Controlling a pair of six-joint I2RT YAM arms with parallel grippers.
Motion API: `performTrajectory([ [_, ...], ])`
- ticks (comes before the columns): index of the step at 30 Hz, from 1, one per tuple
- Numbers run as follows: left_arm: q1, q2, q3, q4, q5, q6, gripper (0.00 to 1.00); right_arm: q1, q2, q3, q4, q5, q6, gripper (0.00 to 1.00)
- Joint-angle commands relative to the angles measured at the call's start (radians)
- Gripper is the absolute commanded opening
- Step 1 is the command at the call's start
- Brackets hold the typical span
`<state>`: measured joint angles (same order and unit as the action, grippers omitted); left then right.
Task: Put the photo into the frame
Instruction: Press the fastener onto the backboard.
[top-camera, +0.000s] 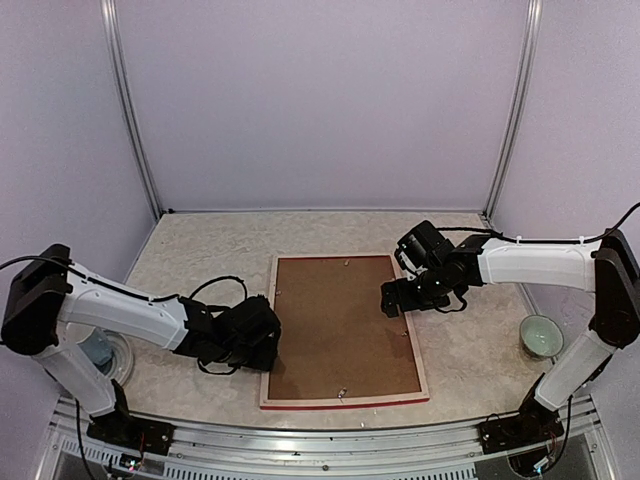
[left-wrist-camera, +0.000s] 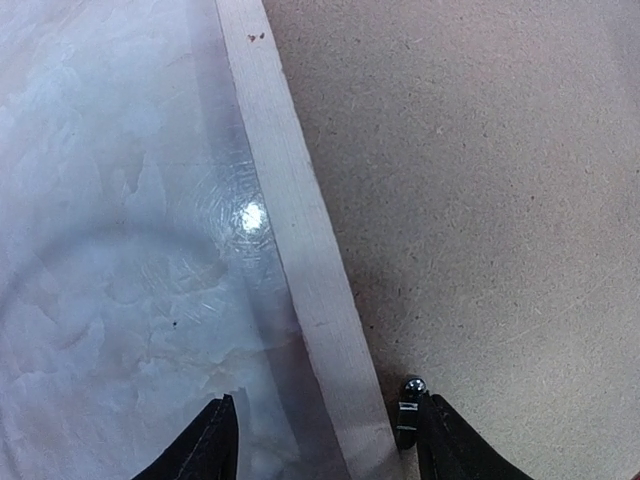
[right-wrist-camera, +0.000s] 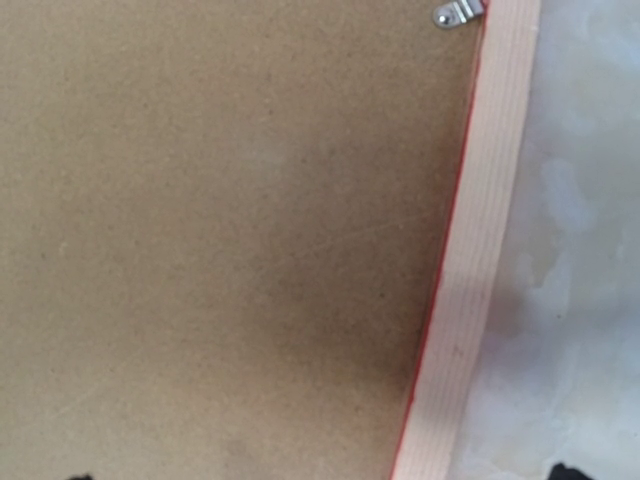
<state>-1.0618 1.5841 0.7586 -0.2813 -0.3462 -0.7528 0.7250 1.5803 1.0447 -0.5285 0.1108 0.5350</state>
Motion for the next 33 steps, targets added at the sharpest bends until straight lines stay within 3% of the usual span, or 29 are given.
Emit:
performTrajectory([
  [1,-0.007,0.043,0.014,-0.033,-0.012,0.021,0.59,0.012,0.009,0.024,-0.002,0.007,-0.012,0.99],
  [11,-0.009,0.020,0.015,-0.027,-0.019,0.020,0.53,0.011,0.011,0.025,-0.004,0.009,-0.014,0.99],
  [22,-0.010,-0.041,0.050,-0.093,-0.057,0.039,0.53,0.011,0.011,0.022,-0.002,0.007,-0.013,0.99],
  [33,-0.013,-0.003,0.028,-0.050,0.008,0.046,0.53,0.012,0.010,0.014,0.005,0.004,-0.011,0.99],
])
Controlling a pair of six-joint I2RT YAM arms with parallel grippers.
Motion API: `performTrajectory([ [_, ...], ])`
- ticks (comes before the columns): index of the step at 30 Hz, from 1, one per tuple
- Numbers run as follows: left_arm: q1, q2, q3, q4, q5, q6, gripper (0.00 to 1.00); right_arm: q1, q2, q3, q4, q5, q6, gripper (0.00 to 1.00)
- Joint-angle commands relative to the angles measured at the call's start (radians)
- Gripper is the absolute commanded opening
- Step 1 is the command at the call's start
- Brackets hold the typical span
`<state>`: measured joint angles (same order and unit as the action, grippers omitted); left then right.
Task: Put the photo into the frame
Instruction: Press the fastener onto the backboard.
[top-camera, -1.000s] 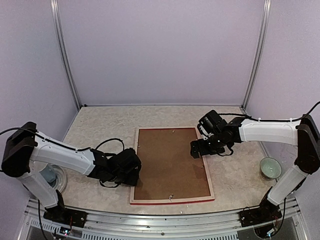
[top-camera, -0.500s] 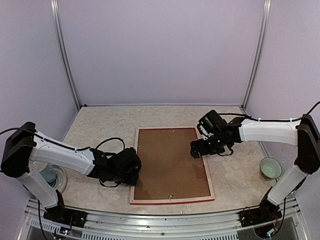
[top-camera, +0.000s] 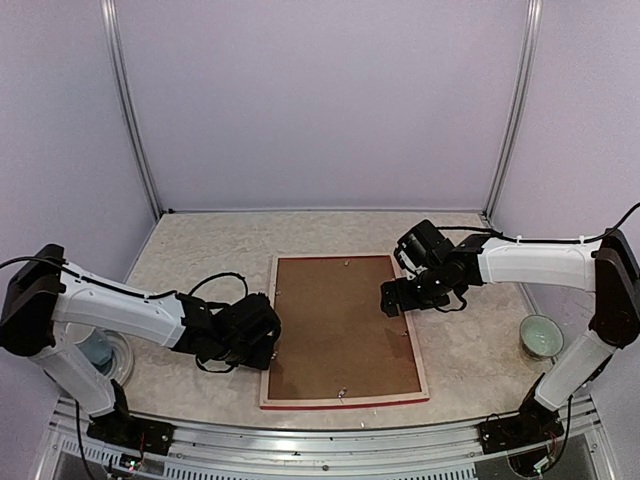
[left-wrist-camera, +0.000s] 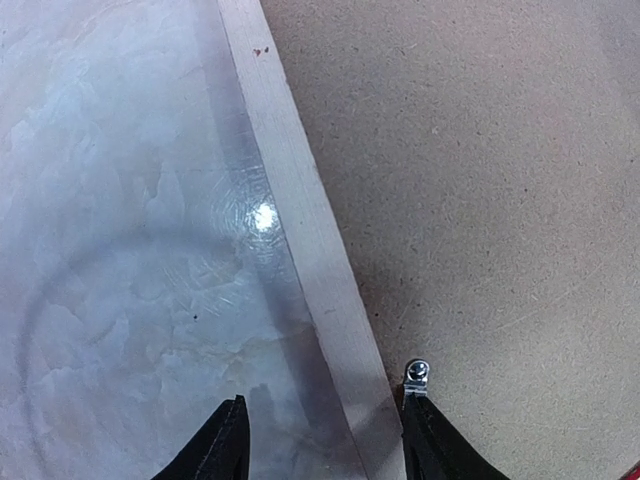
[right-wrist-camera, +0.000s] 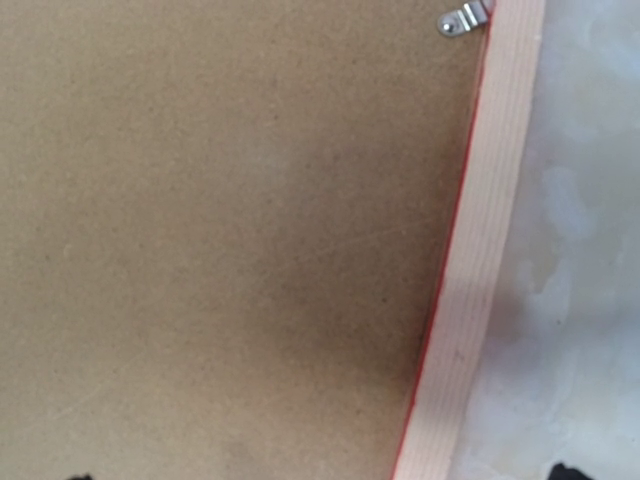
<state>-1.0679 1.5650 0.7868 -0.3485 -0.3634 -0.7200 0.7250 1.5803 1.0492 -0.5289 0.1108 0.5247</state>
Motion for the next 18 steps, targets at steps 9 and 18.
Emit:
performTrajectory([
  [9,-0.010,0.043,0.002,0.023,0.036,0.025,0.52,0.012,0.010,0.009,0.007,0.004,0.000,0.99],
  [18,-0.009,0.083,-0.005,0.028,0.037,0.024,0.52,0.011,0.009,0.008,0.005,0.006,0.000,0.99],
])
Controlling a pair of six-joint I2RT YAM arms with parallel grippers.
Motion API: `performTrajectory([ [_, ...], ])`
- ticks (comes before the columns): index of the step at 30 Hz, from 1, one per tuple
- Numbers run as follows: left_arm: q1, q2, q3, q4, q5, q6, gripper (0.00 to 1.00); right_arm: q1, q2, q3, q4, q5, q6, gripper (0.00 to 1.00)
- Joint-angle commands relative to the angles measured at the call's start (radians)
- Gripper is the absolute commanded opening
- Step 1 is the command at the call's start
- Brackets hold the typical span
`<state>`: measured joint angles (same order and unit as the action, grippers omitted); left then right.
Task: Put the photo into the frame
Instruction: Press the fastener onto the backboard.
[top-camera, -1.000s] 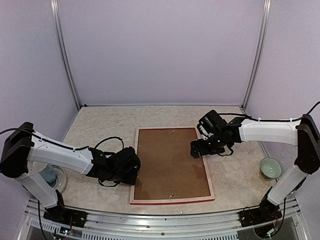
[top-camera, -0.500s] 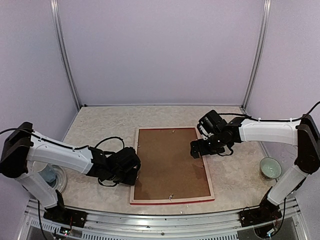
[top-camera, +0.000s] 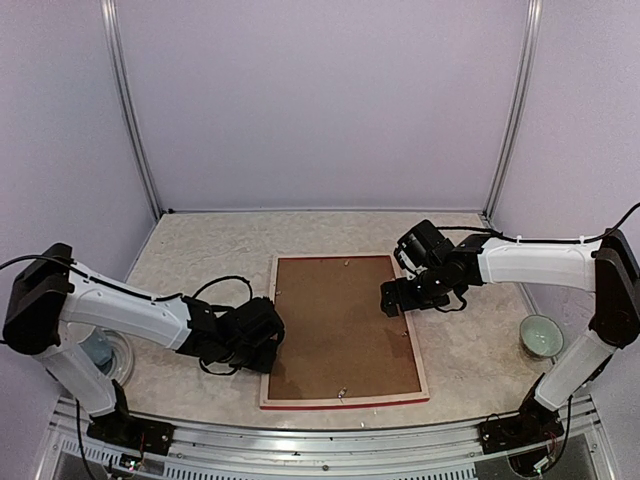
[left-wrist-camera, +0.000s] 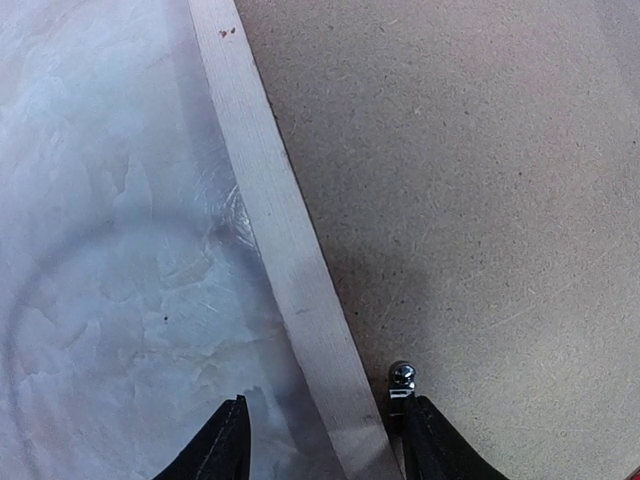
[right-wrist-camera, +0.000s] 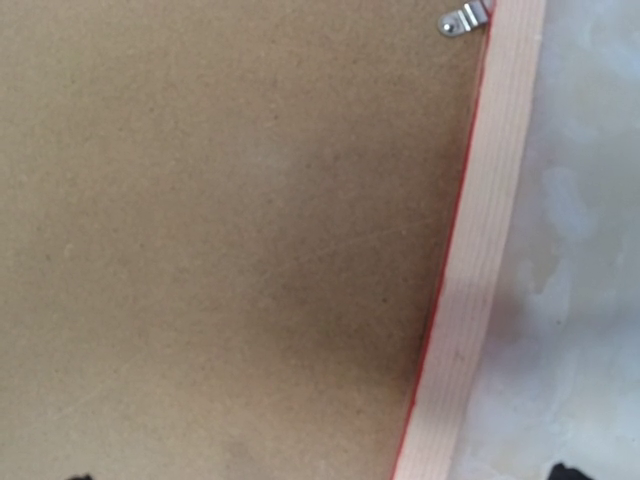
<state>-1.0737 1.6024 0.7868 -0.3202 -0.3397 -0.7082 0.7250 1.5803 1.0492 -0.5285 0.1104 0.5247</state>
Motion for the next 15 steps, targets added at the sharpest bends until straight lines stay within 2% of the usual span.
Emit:
performTrajectory([
  [1,-0.003,0.049,-0.006,0.000,0.013,0.013,0.52,0.012,0.009,0.008,0.004,0.006,-0.001,0.99],
  [9,-0.004,0.057,-0.009,-0.003,0.005,0.015,0.44,0.011,0.007,0.013,-0.001,0.006,-0.002,0.99],
  [15,-0.003,0.039,-0.009,0.015,0.010,0.015,0.44,0.012,0.010,0.018,-0.006,0.007,-0.004,0.99],
])
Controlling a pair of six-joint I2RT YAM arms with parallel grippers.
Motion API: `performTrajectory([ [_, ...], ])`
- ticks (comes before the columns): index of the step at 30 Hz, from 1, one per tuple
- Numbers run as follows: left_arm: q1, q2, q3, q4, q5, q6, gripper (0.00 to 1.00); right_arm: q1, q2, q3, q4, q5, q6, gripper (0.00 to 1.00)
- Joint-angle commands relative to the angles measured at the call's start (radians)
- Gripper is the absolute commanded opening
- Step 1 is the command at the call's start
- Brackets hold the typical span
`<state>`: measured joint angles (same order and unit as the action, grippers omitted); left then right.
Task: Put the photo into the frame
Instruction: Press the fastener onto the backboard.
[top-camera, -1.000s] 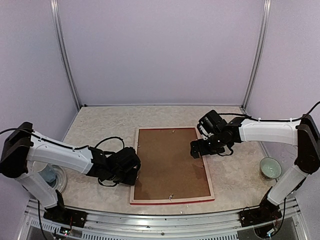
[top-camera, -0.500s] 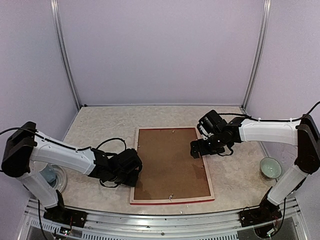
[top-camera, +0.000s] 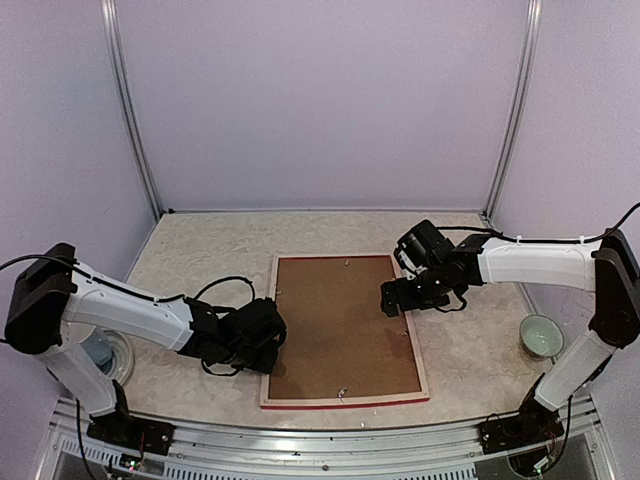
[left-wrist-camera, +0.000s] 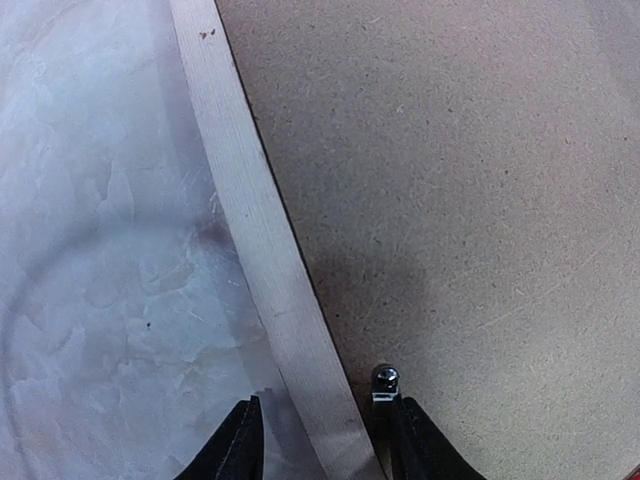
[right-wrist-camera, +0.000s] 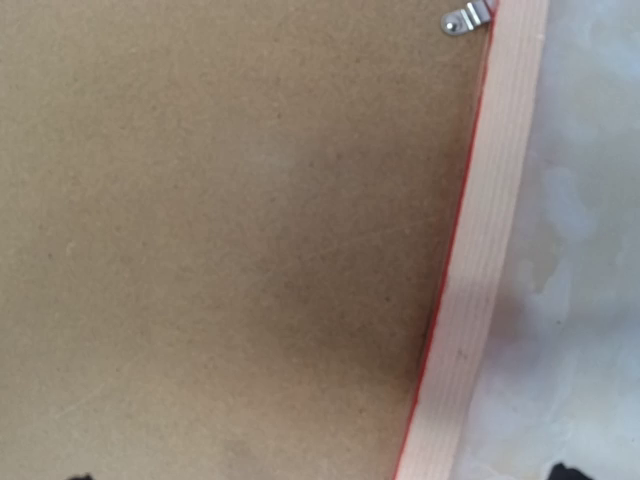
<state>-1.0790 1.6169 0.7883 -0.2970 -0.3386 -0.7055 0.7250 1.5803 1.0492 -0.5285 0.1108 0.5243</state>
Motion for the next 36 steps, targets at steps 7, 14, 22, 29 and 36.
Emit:
performTrajectory([
  [7,0.002,-0.058,0.015,-0.027,-0.027,0.024,0.48,0.012,0.011,0.024,-0.006,0.006,-0.004,0.99],
  [14,0.002,-0.034,0.015,-0.052,-0.028,0.021,0.48,0.011,0.011,0.021,-0.004,0.007,-0.003,0.99],
  [22,0.002,0.017,0.002,-0.022,0.002,0.023,0.48,0.012,0.011,0.015,-0.001,0.005,-0.001,0.98],
  [29,0.002,0.042,-0.003,-0.026,-0.001,0.022,0.46,0.012,0.008,0.011,0.000,0.007,-0.001,0.99],
  [36,0.002,0.046,-0.008,-0.028,-0.001,0.018,0.42,0.011,0.009,0.015,-0.001,0.006,-0.002,0.99],
])
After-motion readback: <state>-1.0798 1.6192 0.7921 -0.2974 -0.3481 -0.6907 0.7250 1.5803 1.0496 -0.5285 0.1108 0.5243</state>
